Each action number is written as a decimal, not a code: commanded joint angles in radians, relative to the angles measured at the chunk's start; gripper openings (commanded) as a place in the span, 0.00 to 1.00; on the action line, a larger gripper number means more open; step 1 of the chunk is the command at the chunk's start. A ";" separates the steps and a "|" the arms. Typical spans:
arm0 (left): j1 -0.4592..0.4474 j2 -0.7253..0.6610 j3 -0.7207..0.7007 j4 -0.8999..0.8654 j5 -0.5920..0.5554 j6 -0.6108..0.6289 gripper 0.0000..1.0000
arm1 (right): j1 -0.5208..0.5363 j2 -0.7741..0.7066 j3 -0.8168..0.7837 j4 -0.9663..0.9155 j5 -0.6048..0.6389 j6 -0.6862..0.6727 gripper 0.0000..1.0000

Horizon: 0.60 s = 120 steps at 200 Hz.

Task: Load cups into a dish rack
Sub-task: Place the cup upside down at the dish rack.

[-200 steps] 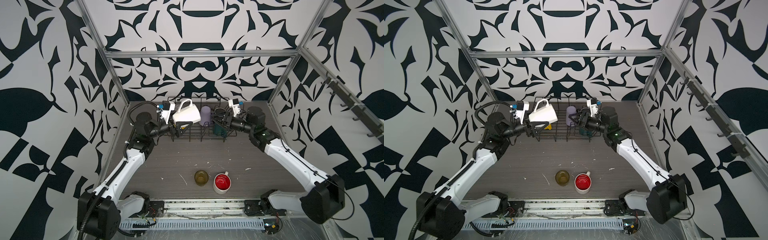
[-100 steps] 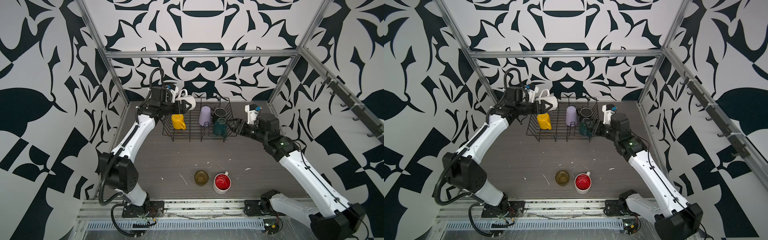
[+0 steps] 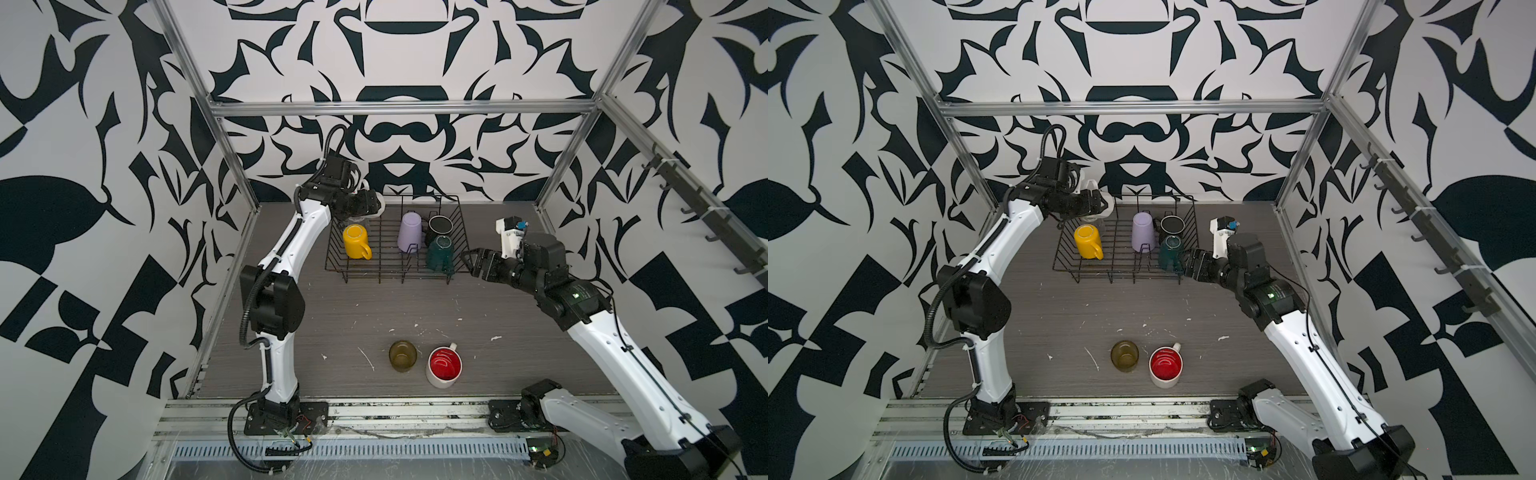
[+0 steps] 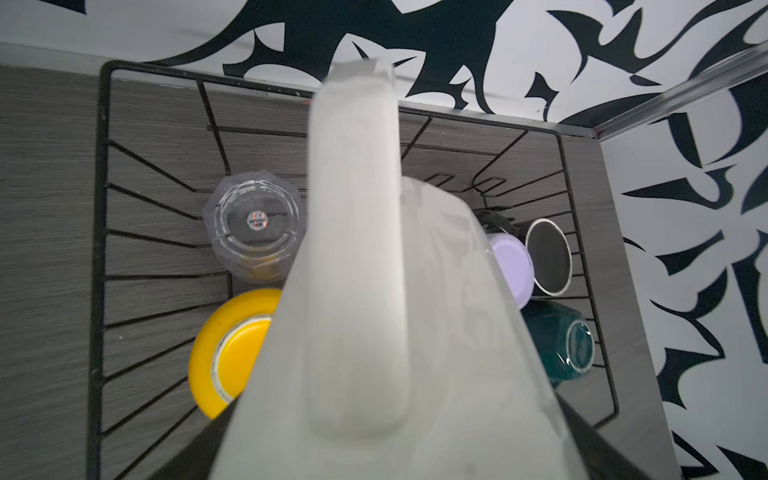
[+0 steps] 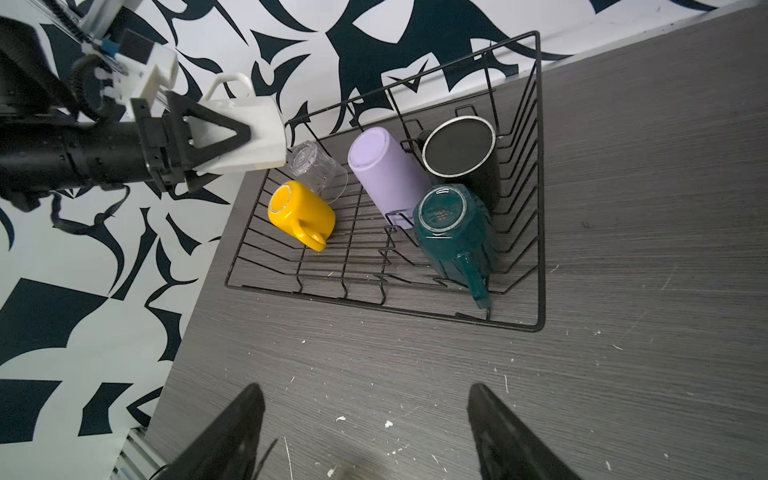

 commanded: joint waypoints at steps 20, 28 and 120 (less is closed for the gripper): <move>-0.035 0.104 0.189 -0.108 -0.083 0.005 0.00 | -0.004 -0.056 -0.012 -0.034 0.000 -0.016 0.81; -0.039 0.128 0.219 -0.123 -0.102 0.005 0.00 | -0.003 -0.063 -0.017 -0.040 0.002 -0.015 0.81; -0.102 0.311 0.373 -0.195 -0.264 0.096 0.00 | -0.004 -0.145 -0.096 -0.078 0.007 0.026 0.81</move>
